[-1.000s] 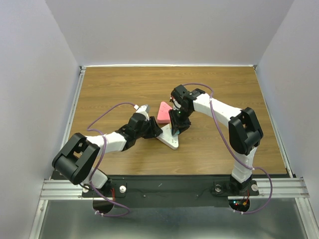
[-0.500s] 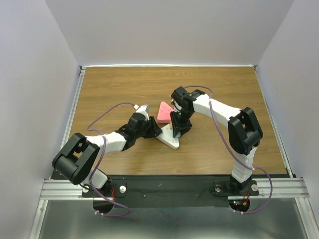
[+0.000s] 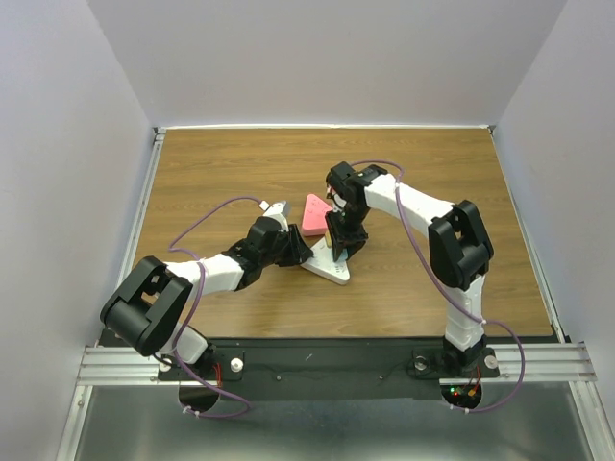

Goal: Insert the plug

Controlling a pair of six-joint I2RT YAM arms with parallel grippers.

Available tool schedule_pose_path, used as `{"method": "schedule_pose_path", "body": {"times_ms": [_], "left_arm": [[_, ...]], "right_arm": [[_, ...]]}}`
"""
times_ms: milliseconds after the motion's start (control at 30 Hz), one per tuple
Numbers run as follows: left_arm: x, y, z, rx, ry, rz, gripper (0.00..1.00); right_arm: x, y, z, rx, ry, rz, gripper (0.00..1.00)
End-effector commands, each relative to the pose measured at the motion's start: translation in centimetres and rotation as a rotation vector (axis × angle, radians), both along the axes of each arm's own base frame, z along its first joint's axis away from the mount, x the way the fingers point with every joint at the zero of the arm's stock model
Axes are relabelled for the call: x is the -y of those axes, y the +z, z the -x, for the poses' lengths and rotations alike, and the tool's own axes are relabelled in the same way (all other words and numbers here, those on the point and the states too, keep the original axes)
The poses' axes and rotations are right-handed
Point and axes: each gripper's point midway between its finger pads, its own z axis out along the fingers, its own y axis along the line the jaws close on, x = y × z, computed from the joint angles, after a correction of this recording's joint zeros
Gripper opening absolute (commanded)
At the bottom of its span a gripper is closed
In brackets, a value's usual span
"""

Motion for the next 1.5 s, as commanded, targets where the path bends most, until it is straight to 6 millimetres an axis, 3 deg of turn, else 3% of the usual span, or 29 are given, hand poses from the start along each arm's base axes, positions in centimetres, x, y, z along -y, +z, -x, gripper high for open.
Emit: {"method": "schedule_pose_path", "body": {"times_ms": [0, 267, 667, 967, 1300, 1400, 1467], "left_arm": [[0.8, 0.2, 0.5, -0.008, -0.050, -0.001, 0.44], [1.6, 0.3, 0.7, 0.002, -0.105, 0.014, 0.44], [2.8, 0.5, 1.2, 0.015, -0.190, 0.046, 0.33], [3.2, -0.1, 1.4, -0.004, -0.219, 0.043, 0.29], [3.9, -0.8, 1.5, -0.029, -0.259, 0.041, 0.26], [4.0, -1.1, 1.5, -0.039, -0.264, 0.036, 0.27], [4.0, -1.2, 1.3, -0.041, -0.261, 0.034, 0.34]], "right_arm": [[0.9, -1.0, -2.0, 0.047, 0.010, 0.055, 0.00], [0.5, -0.2, -4.3, 0.125, 0.031, 0.074, 0.00], [-0.4, 1.5, -8.3, 0.279, 0.155, 0.062, 0.00], [-1.0, 1.0, -9.0, 0.337, 0.286, 0.014, 0.00], [-2.2, -0.9, -8.7, 0.324, 0.420, -0.042, 0.00], [-3.2, -0.3, -9.2, 0.344, 0.443, -0.075, 0.01], [-3.5, -0.3, -9.5, 0.350, 0.448, -0.081, 0.01]]}}
